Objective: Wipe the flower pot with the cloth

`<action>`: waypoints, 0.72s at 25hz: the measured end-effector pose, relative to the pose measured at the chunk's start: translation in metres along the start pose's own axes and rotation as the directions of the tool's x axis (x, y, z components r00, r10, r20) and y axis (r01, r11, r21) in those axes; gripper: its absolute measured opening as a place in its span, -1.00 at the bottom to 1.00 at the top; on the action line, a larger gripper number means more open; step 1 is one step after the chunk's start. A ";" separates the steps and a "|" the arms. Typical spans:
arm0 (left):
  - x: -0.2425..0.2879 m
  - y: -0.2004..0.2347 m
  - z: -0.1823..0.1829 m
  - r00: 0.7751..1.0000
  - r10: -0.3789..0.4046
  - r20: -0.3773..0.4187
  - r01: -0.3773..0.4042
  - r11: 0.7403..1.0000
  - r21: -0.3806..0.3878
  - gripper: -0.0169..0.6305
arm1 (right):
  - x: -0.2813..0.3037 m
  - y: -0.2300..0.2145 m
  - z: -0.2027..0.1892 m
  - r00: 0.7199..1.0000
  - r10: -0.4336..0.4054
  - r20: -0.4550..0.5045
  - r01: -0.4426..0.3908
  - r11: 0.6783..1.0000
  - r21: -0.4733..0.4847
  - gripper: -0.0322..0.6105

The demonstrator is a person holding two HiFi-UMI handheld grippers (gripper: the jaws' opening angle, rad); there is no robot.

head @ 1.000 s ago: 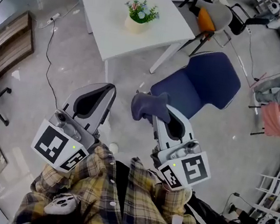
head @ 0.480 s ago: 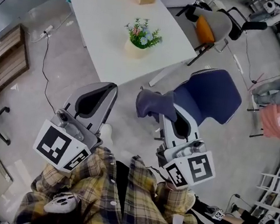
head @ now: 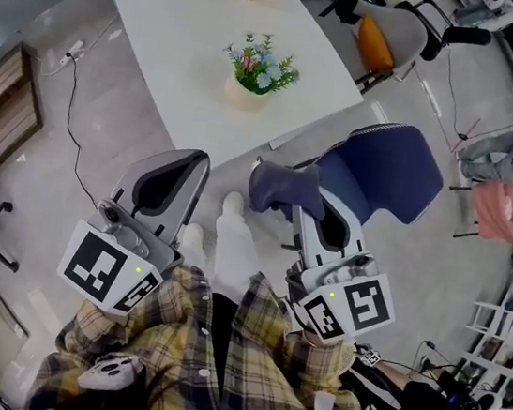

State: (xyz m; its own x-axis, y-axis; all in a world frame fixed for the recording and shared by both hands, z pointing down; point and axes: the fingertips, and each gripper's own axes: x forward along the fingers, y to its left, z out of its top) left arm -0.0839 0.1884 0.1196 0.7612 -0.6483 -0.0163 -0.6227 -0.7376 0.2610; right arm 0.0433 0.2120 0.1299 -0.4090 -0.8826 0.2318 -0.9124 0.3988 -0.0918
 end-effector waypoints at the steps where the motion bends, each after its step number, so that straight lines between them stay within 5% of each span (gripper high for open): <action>1: 0.005 0.004 0.000 1.000 0.003 -0.001 -0.003 1.000 -0.003 -0.92 | 0.005 -0.004 0.000 1.000 0.003 -0.003 -0.003 1.000 0.001 -0.85; 9: 0.057 0.041 0.009 0.999 0.046 0.014 -0.046 0.999 0.007 -0.92 | 0.056 -0.049 0.017 0.999 0.033 0.007 -0.033 0.999 -0.007 -0.85; 18: 0.149 0.079 0.026 0.988 0.146 0.045 -0.146 0.989 0.018 -0.92 | 0.115 -0.148 0.050 0.997 0.074 -0.007 -0.074 0.997 -0.030 -0.85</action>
State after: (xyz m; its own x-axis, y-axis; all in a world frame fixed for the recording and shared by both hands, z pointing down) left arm -0.0249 0.0284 0.1123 0.6536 -0.7565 -0.0211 -0.7307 -0.6381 0.2429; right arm 0.1307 0.0395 0.1215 -0.4755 -0.8489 0.2310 -0.8788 0.4705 -0.0797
